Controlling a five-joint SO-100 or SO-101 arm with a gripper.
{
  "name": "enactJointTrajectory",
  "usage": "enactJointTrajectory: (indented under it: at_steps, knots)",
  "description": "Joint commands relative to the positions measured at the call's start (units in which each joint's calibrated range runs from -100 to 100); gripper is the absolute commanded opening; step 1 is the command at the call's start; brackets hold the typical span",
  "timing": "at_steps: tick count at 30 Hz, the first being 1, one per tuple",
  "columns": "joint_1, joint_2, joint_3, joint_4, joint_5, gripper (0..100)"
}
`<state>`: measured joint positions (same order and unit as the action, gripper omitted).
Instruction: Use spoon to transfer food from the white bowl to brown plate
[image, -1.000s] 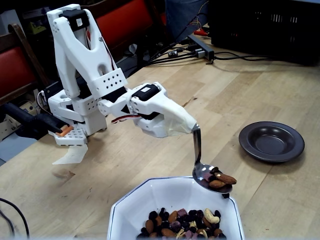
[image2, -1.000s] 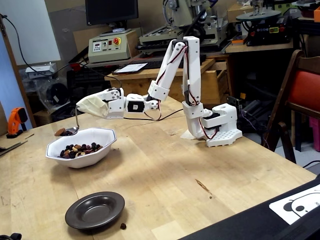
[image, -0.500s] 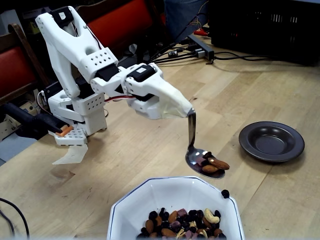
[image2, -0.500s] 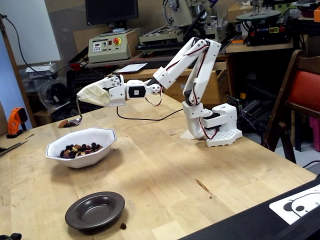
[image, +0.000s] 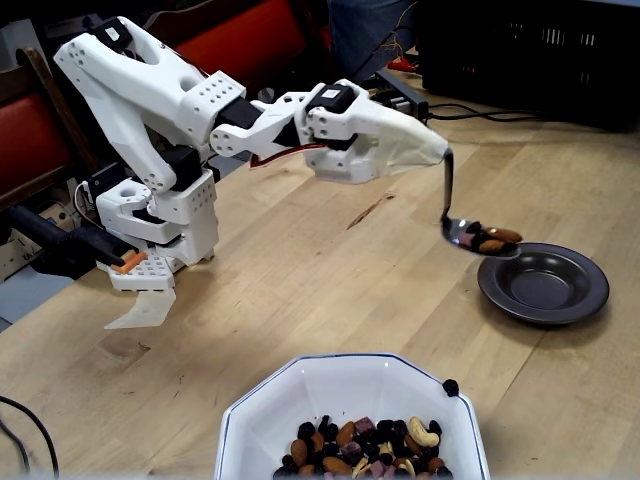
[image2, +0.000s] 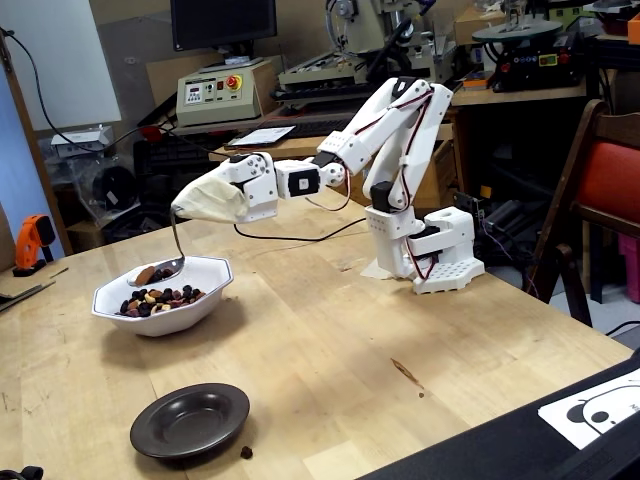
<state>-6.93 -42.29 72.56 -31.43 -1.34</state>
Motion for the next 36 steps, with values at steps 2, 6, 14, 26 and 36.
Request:
enactJointTrajectory:
  at_steps: [2, 6, 14, 26, 36]
  knots:
    - [-4.4, -2.5, -1.0, 0.0, 0.1, 2]
    - [-7.4, -2.4, -1.0, 0.0, 0.1, 2]
    - [-12.0, -2.4, -1.0, 0.5, 0.1, 2]
    - [-16.3, 4.0, -1.7, -0.1, 0.1, 2]
    - [-16.3, 15.0, -1.8, -10.1, 0.1, 2]
